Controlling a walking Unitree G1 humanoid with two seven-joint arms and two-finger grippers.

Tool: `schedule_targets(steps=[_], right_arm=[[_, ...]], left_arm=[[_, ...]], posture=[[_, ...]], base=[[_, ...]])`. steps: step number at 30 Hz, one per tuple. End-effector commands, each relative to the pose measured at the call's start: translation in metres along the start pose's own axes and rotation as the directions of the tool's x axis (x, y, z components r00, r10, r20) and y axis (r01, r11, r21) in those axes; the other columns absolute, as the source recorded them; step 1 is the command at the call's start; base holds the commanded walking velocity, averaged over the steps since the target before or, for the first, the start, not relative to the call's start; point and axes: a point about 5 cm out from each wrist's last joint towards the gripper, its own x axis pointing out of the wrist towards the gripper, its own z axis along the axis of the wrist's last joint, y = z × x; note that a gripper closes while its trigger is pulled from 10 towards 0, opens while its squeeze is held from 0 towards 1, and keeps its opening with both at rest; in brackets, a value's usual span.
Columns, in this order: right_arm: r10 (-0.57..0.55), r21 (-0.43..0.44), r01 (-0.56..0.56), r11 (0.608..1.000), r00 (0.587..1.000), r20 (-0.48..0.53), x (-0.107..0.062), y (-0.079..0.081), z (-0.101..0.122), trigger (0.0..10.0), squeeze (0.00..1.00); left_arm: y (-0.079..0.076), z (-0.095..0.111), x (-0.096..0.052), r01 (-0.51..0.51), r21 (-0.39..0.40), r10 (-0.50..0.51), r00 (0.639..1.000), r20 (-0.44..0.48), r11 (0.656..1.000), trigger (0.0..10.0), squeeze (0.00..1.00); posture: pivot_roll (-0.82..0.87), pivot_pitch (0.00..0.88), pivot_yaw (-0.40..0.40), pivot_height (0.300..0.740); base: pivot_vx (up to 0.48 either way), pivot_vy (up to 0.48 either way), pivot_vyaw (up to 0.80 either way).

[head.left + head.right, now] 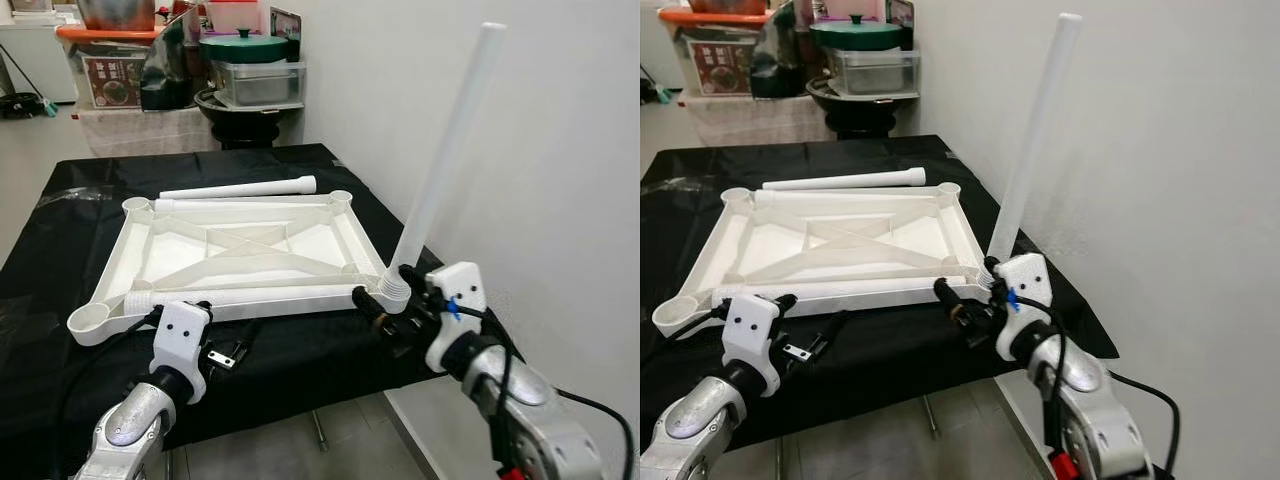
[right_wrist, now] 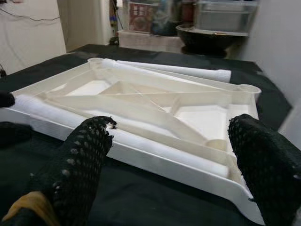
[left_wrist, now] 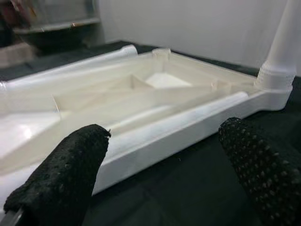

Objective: Building children table

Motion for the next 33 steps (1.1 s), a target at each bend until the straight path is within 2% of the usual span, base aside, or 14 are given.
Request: schedule_targets(steps=[1, 7, 10, 16, 19, 23, 25, 28, 30, 33], right_arm=[[0.0, -0.003, 0.0, 1.0, 1.0, -0.008, 0.0, 0.003, -0.005, 10.0, 0.0], [0.0, 0.009, 0.0, 1.0, 1.0, -0.004, 0.003, 0.005, -0.008, 10.0, 0.0], [0.023, -0.056, -0.022, 0.998, 1.0, 0.021, 0.008, 0.005, -0.003, 10.0, 0.0], [0.05, -0.023, -0.048, 0.999, 0.997, 0.051, 0.013, 0.007, -0.001, 10.0, 0.0], [0.071, -0.011, -0.071, 0.997, 0.995, 0.072, 0.014, 0.009, 0.001, 10.0, 0.0], [0.137, 0.007, -0.138, 0.99, 0.984, 0.111, 0.011, 0.014, 0.004, 10.0, 0.0], [0.216, -0.007, -0.217, 0.976, 0.967, 0.134, 0.003, 0.015, 0.006, 10.0, 0.0], [0.259, -0.015, -0.259, 0.966, 0.957, 0.131, -0.001, 0.015, 0.006, 10.0, 0.0], [0.331, -0.021, -0.331, 0.943, 0.938, 0.102, -0.008, 0.015, 0.003, 10.0, 0.0], [0.383, -0.016, -0.383, 0.924, 0.921, 0.073, -0.013, 0.014, -0.001, 10.0, 0.0]], left_arm=[[-0.003, 0.0, -0.003, 0.007, 0.011, -0.007, 1.0, 0.0, 1.0, 10.0, 0.0], [-0.001, -0.005, -0.004, 0.0, 0.03, 0.001, 1.0, -0.026, 1.0, 10.0, 0.0], [-0.002, -0.002, 0.001, -0.003, 0.034, 0.003, 1.0, -0.013, 0.999, 10.0, 0.0], [-0.003, 0.0, 0.001, 0.005, 0.036, -0.005, 1.0, -0.008, 0.999, 10.0, 0.0], [-0.003, 0.0, 0.0, 0.006, 0.033, -0.006, 1.0, -0.009, 0.999, 10.0, 0.0], [-0.002, -0.002, -0.001, 0.004, 0.029, -0.004, 1.0, -0.012, 1.0, 10.0, 0.0], [-0.002, -0.004, -0.001, 0.004, 0.027, -0.003, 1.0, -0.019, 1.0, 10.0, 0.0], [-0.002, -0.004, -0.001, 0.004, 0.027, -0.004, 1.0, -0.021, 1.0, 10.0, 0.0], [-0.002, -0.005, 0.0, 0.006, 0.026, -0.006, 1.0, -0.021, 1.0, 10.0, 0.0], [-0.002, -0.004, 0.002, 0.008, 0.024, -0.008, 1.0, -0.018, 1.0, 10.0, 0.0]], posture=[[0.05, 0.0, -0.052, 0.74], [0.05, 0.0, -0.052, 0.74], [0.05, 0.0, -0.052, 0.74], [0.06, 0.0, -0.054, 0.74], [0.06, 0.0, -0.055, 0.74], [0.06, 0.0, -0.055, 0.74], [0.06, 0.0, -0.052, 0.74], [0.05, 0.0, -0.048, 0.74], [0.05, 0.0, -0.046, 0.74], [0.05, 0.0, -0.046, 0.74]], base=[[0.0, -0.469, 0.4], [0.0, -0.471, 0.54], [0.0, -0.469, 0.8], [0.0, -0.42, 0.8], [0.0, 0.0, 0.0], [0.0, 0.0, 0.0], [0.0, 0.0, 0.0], [0.0, 0.0, 0.0], [0.0, 0.0, 0.0], [0.0, 0.0, 0.0]])
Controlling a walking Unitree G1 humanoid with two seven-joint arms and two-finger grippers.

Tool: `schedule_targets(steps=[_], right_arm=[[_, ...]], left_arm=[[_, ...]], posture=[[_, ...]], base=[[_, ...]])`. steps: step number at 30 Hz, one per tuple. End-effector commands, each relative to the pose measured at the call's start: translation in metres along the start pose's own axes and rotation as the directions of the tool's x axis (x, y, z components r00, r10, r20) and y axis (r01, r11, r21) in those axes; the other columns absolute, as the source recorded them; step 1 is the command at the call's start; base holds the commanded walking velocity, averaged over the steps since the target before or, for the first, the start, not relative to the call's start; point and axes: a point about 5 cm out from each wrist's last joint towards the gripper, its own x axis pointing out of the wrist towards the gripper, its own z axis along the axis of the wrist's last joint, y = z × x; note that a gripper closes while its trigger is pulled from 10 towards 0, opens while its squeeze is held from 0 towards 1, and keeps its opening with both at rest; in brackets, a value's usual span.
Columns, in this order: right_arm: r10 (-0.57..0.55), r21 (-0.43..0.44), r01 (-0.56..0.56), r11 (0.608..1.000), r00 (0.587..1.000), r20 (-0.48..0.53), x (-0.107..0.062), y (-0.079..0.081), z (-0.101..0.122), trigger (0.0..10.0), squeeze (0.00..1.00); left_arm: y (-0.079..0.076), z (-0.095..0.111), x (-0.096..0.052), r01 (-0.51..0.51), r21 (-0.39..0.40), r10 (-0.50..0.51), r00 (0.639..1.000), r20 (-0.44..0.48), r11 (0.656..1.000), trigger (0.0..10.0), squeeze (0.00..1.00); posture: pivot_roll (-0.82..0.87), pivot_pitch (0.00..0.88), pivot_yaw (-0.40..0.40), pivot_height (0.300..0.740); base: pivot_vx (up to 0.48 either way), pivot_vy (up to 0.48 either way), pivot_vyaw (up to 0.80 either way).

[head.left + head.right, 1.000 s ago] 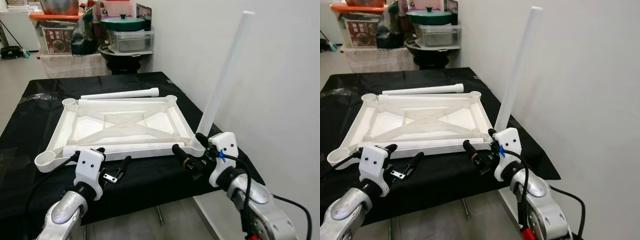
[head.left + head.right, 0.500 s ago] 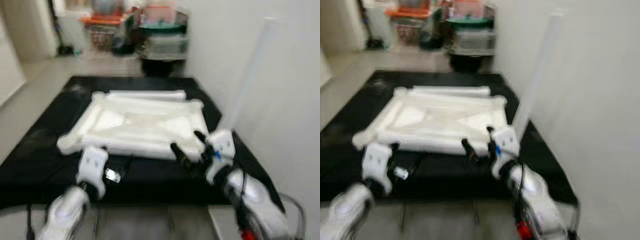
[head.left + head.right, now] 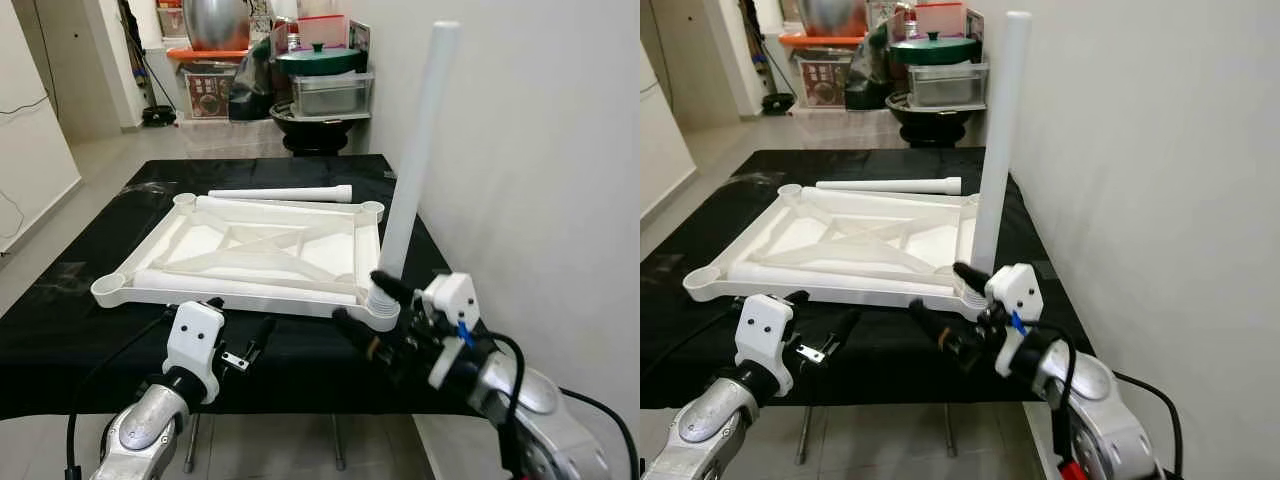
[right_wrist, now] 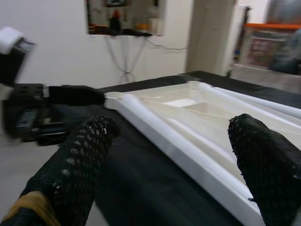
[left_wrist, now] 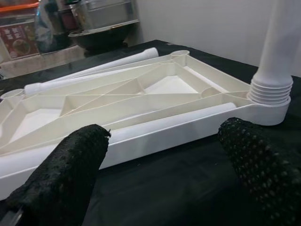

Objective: Building children table

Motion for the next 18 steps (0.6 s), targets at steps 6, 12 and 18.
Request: schedule_targets(steps=[6, 12, 18], right_arm=[[-0.054, -0.017, 0.053, 0.998, 0.997, -0.056, -0.008, -0.02, -0.011, 10.0, 0.0], [-0.085, -0.059, 0.077, 0.995, 0.984, -0.155, -0.019, -0.035, -0.021, 10.0, 0.0], [0.016, -0.089, -0.053, 0.995, 0.928, -0.371, -0.045, -0.045, -0.039, 10.0, 0.0]], left_arm=[[0.006, -0.007, 0.001, -0.013, 0.002, 0.013, 1.0, -0.02, 1.0, 10.0, 0.0], [0.007, -0.009, 0.0, -0.02, 0.003, 0.02, 0.999, -0.03, 1.0, 10.0, 0.0], [0.007, -0.01, 0.001, -0.024, 0.01, 0.024, 0.999, -0.039, 1.0, 10.0, 0.0]], posture=[[0.05, 0.0, -0.043, 0.74], [0.05, 0.0, -0.043, 0.74], [0.05, 0.0, -0.046, 0.74]], base=[[0.0, 0.0, 0.0], [0.0, 0.0, 0.0], [0.0, 0.0, 0.0]])
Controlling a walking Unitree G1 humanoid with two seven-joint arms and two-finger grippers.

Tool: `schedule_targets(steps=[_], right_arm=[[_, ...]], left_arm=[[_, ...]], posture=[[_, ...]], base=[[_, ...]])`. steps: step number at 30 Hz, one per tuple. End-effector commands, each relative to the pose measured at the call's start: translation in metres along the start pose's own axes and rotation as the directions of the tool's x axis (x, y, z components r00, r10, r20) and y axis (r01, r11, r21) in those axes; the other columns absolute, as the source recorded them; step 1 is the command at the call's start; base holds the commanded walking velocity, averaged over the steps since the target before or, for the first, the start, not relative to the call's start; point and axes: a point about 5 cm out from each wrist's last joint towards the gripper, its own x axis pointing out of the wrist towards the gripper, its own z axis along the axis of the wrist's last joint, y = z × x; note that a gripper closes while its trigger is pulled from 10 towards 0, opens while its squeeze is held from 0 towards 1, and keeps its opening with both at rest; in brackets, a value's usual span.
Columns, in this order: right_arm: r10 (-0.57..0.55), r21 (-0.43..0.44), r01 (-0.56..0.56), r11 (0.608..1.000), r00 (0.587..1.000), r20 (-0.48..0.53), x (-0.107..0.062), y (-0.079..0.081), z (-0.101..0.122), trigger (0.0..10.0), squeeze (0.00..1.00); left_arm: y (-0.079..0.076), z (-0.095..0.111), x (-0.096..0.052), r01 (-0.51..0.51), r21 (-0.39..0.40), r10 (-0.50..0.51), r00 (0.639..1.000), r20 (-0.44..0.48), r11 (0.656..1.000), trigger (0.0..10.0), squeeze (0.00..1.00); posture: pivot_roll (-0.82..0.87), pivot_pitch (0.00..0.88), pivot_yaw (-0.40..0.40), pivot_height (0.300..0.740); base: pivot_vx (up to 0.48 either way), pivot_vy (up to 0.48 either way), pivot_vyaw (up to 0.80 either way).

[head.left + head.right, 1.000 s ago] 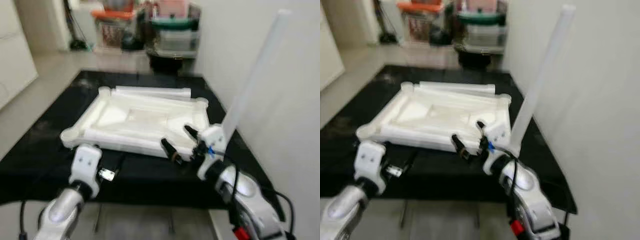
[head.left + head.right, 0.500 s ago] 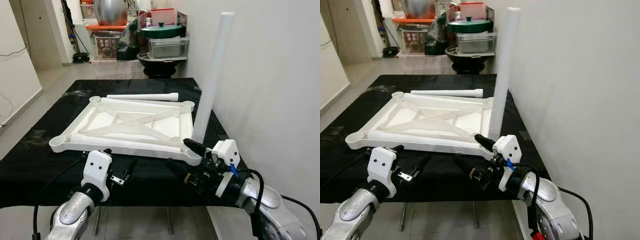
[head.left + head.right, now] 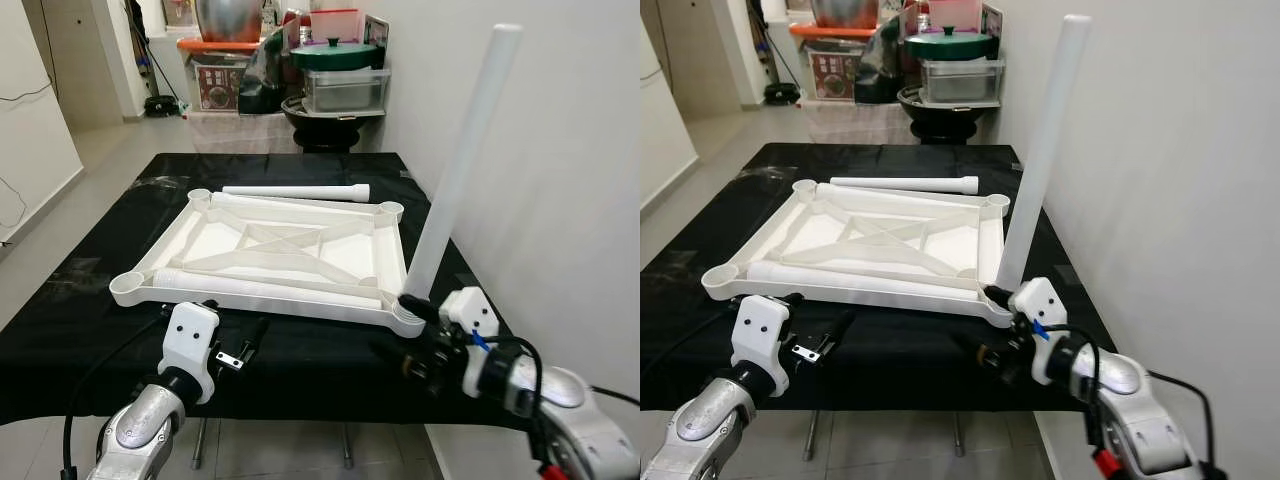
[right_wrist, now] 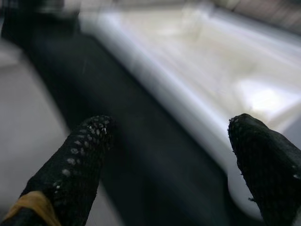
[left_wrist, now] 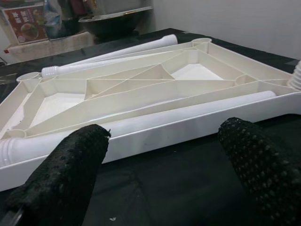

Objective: Building children table

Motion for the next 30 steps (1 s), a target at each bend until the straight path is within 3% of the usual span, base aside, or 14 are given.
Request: schedule_targets(steps=[1, 7, 9, 12, 16, 24, 26, 30], right_arm=[[0.048, -0.012, -0.048, 0.999, 0.997, -0.062, -0.002, 0.001, -0.01, 10.0, 0.0], [0.028, -0.018, -0.031, 0.999, 0.991, -0.129, -0.008, -0.015, -0.015, 10.0, 0.0], [-0.083, -0.091, 0.07, 0.993, 0.987, -0.137, -0.008, -0.034, -0.014, 10.0, 0.0], [-0.164, -0.106, 0.149, 0.983, 0.974, -0.155, -0.009, -0.048, -0.013, 10.0, 0.0], [-0.157, -0.118, 0.134, 0.984, 0.965, -0.211, -0.012, -0.054, -0.018, 10.0, 0.0], [-0.165, -0.129, 0.139, 0.982, 0.962, -0.218, -0.012, -0.056, -0.02, 10.0, 0.0], [-0.243, -0.133, 0.222, 0.966, 0.954, -0.173, -0.008, -0.071, -0.013, 10.0, 0.0], [-0.311, -0.141, 0.293, 0.946, 0.941, -0.132, -0.004, -0.082, -0.006, 10.0, 0.0]], left_arm=[[0.003, -0.005, 0.0, -0.008, 0.009, 0.008, 1.0, -0.018, 1.0, 10.0, 0.0], [0.003, -0.005, 0.0, -0.012, 0.011, 0.012, 1.0, -0.021, 1.0, 10.0, 0.0], [0.003, -0.006, 0.0, -0.015, 0.014, 0.015, 1.0, -0.023, 1.0, 10.0, 0.0], [0.004, -0.006, 0.0, -0.017, 0.015, 0.018, 1.0, -0.025, 1.0, 10.0, 0.0], [0.004, -0.006, 0.0, -0.023, 0.017, 0.023, 0.999, -0.027, 1.0, 10.0, 0.0], [0.004, -0.007, 0.0, -0.024, 0.018, 0.025, 0.999, -0.029, 1.0, 10.0, 0.0], [0.004, -0.008, 0.0, -0.026, 0.017, 0.026, 0.999, -0.033, 1.0, 10.0, 0.0], [0.004, -0.008, 0.001, -0.023, 0.016, 0.024, 0.999, -0.034, 1.0, 10.0, 0.0]], posture=[[0.05, 0.0, -0.049, 0.74], [0.05, 0.0, -0.05, 0.74], [0.05, 0.0, -0.053, 0.74], [0.06, 0.0, -0.055, 0.74], [0.06, 0.0, -0.058, 0.74], [0.06, 0.0, -0.06, 0.74], [0.06, 0.0, -0.056, 0.74], [0.06, 0.0, -0.056, 0.74]], base=[[0.0, 0.0, 0.0], [0.0, 0.0, 0.0], [0.0, 0.0, 0.0], [0.0, 0.0, 0.0], [0.0, 0.0, 0.0], [0.0, 0.0, 0.0], [0.0, 0.0, 0.0], [0.0, 0.0, 0.0]])
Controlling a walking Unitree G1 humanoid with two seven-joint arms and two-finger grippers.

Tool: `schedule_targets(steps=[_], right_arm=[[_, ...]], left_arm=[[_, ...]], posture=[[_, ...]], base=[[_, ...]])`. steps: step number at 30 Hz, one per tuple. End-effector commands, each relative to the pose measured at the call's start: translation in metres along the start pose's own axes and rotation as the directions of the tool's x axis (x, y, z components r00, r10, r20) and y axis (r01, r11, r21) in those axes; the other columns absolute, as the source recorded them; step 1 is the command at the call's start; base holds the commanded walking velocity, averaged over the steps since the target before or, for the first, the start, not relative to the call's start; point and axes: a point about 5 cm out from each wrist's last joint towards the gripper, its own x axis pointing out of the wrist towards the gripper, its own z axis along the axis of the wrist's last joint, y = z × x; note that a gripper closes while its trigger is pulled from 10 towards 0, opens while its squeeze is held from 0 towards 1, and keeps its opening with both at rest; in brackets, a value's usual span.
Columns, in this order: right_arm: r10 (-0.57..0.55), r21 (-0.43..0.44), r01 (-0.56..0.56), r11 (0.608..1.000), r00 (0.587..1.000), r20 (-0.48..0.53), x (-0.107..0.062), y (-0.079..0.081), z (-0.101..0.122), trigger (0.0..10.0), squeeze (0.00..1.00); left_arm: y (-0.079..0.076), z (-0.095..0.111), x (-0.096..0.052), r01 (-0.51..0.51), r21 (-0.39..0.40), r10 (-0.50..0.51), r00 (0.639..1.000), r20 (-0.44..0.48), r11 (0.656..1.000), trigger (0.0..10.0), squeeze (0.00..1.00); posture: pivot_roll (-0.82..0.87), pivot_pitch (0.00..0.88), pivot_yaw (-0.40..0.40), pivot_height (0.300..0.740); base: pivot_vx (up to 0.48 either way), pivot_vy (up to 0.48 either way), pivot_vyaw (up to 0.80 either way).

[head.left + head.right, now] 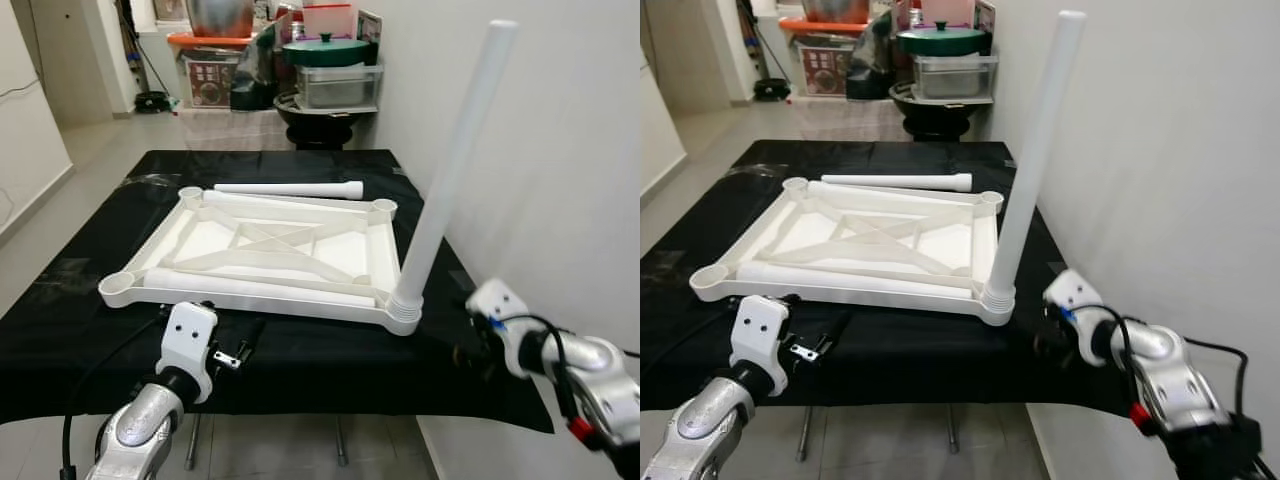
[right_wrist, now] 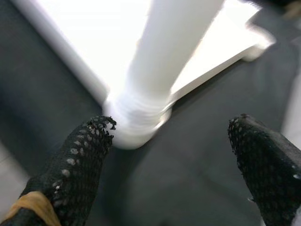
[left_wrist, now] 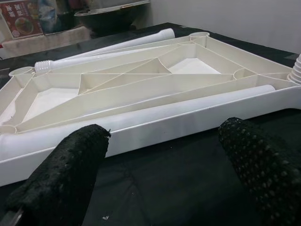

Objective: Building children table

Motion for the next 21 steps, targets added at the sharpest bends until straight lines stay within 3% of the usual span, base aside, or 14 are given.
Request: schedule_targets(steps=[1, 4, 9, 21], right_arm=[[-0.056, 0.012, 0.056, 0.998, 0.998, 0.024, 0.002, -0.007, 0.002, 10.0, 0.0], [-0.079, 0.027, 0.077, 0.997, 0.995, 0.06, 0.005, -0.013, 0.009, 10.0, 0.0], [0.011, 0.029, -0.015, 0.999, 0.989, 0.151, 0.008, -0.014, 0.023, 10.0, 0.0], [0.06, 0.014, -0.063, 0.998, 0.987, 0.148, 0.014, -0.015, 0.02, 10.0, 0.0]], left_arm=[[0.002, -0.002, 0.0, -0.007, 0.015, 0.007, 1.0, -0.009, 1.0, 10.0, 0.0], [0.002, -0.002, 0.0, -0.007, 0.014, 0.007, 1.0, -0.009, 1.0, 10.0, 0.0], [0.001, -0.003, -0.001, -0.004, 0.011, 0.004, 1.0, -0.009, 1.0, 10.0, 0.0], [0.001, -0.005, -0.003, -0.004, 0.01, 0.004, 1.0, -0.017, 1.0, 10.0, 0.0]], posture=[[0.06, 0.0, -0.056, 0.74], [0.06, 0.0, -0.057, 0.74], [0.07, 0.0, -0.062, 0.74], [0.07, 0.0, -0.068, 0.74]], base=[[0.0, 0.0, 0.0], [0.0, 0.0, 0.0], [0.0, 0.0, 0.0], [0.0, 0.0, 0.0]])
